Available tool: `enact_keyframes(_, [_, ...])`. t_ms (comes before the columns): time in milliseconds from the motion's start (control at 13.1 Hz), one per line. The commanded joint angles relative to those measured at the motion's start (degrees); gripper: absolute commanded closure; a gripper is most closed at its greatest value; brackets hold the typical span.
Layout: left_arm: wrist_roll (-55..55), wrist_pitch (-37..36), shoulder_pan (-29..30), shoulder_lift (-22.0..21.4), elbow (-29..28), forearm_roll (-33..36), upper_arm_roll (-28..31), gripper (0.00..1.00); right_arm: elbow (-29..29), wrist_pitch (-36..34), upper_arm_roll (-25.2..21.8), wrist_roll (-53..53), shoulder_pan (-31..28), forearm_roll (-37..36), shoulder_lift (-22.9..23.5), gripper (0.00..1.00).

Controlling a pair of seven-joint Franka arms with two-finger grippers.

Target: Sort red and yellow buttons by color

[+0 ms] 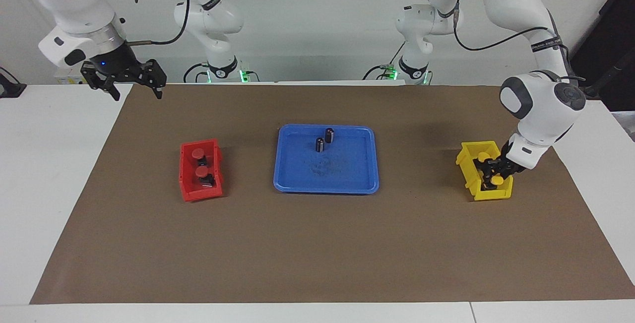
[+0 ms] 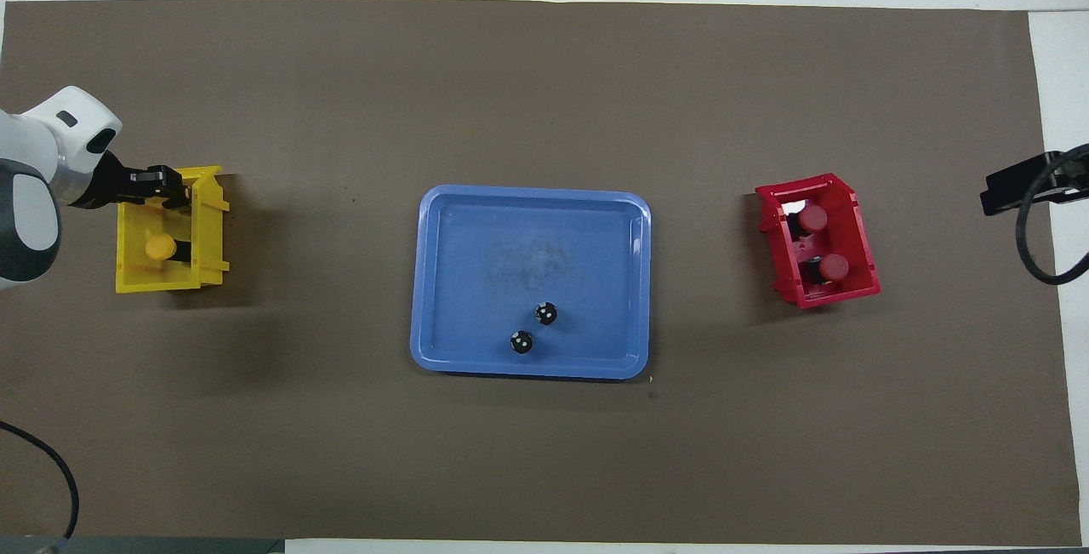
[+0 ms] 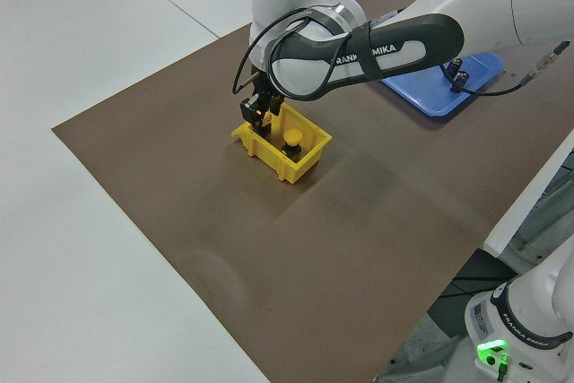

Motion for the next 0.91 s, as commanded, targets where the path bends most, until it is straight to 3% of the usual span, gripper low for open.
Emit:
enact_keyframes(0, [-0.04,-1.11,0.56,-0.58,-0.09,0.74,-0.52,0.37,-3.04,2.05,-1.15,0.63,0.73,0.43,-1.61,0.00])
enact_keyframes(152, [-0.13,-5.31,0.65,-0.67,3.14,0.74,-0.52,0.36,-4.18,3.10,-1.94,0.54,0.82,0.52,-2.13,0.00])
enact_keyframes(305, [0.05,-11.03,0.30,-1.20,7.62,1.35,-0.35,0.00,-4.19,1.97,-2.03,0.28,0.30,0.52,-2.13,0.00])
enact_keyframes(685, [0.31,-29.73,-0.49,-2.69,20.71,3.36,-0.61,0.00,-4.62,0.74,-1.86,0.63,0.64,3.23,-2.39,0.00])
enact_keyframes(838, [0.14,-34.24,-3.46,-6.89,21.79,4.17,-0.79,0.00,-4.98,0.21,-1.94,0.72,0.38,3.42,-2.66,0.00])
